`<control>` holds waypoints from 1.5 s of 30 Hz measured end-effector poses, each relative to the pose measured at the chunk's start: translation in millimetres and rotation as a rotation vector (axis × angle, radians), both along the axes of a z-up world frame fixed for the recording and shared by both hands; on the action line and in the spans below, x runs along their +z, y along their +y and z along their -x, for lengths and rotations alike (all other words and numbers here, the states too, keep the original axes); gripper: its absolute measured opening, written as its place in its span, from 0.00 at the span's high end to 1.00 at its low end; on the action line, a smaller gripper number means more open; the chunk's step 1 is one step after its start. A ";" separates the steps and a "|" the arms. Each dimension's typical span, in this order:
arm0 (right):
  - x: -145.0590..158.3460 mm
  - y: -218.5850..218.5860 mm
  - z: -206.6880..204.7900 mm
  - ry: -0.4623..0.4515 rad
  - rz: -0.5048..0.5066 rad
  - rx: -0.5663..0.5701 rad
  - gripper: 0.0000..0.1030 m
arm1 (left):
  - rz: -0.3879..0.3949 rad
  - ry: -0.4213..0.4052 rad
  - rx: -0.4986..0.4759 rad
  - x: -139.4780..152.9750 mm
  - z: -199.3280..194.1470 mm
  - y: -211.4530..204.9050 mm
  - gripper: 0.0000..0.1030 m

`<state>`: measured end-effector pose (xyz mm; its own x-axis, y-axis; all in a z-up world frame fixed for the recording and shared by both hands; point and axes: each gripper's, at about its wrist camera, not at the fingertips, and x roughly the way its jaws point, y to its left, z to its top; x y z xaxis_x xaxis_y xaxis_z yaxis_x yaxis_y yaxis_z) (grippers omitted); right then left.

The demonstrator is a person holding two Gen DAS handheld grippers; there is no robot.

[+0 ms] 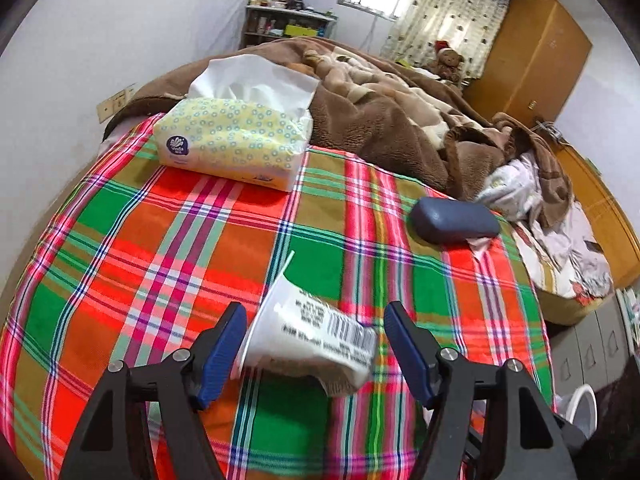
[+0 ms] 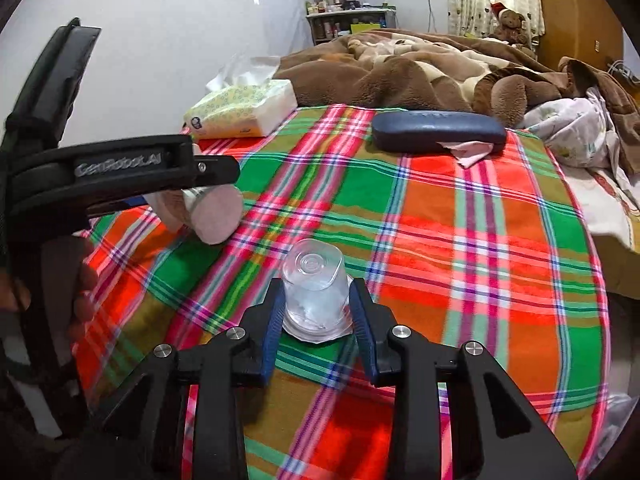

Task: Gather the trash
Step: 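Grasp the white barcode yogurt cup with the left tool while the right tool grasps the clear plastic cup, then carry the yogurt cup and clear cup over the white bin with both tools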

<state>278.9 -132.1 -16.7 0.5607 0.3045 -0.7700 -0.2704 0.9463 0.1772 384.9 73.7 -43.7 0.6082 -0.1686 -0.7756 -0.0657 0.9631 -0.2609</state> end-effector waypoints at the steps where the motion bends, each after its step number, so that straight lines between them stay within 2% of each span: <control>1: -0.9 -2.5 -0.1 0.002 -0.001 -0.003 0.67 | -0.004 0.006 0.005 -2.0 -2.2 -0.4 0.31; 5: -0.9 -9.5 -0.6 -0.004 0.006 -0.017 0.67 | -0.006 0.067 0.004 -16.5 -6.7 -0.5 0.29; 9: -0.9 -13.7 -0.3 -0.002 -0.007 -0.024 0.67 | 0.005 0.048 -0.005 -14.7 0.0 2.4 0.31; 12: 0.5 -15.8 0.3 -0.002 -0.014 -0.028 0.67 | -0.047 0.050 -0.041 -14.3 4.8 0.2 0.31; 14: 1.1 -16.1 -0.1 -0.002 -0.019 -0.032 0.67 | -0.023 0.061 -0.050 -16.5 8.7 2.8 0.32; 19: 2.0 -18.4 4.1 0.005 -0.034 -0.037 0.67 | 0.022 0.023 -0.074 -9.7 20.0 7.0 0.32; 22: 5.0 -23.8 6.4 -0.003 -0.041 -0.050 0.67 | -0.014 0.012 -0.083 -6.8 29.1 1.9 0.32; 31: 12.8 -42.9 19.8 -0.018 -0.059 -0.107 0.67 | -0.047 -0.035 -0.151 10.1 65.8 -24.8 0.32; 37: 22.4 -62.2 41.5 -0.039 -0.068 -0.148 0.67 | -0.043 -0.052 -0.170 18.8 91.8 -38.9 0.32; 45: 39.5 -93.6 75.1 -0.084 -0.071 -0.201 0.67 | -0.080 -0.101 -0.233 37.4 129.8 -76.4 0.32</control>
<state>203.8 -225.8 22.8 0.6765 0.2316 -0.6990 -0.0942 0.9687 0.2298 255.1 -2.7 -6.3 0.6354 -0.2534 -0.7294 0.1826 0.9671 -0.1769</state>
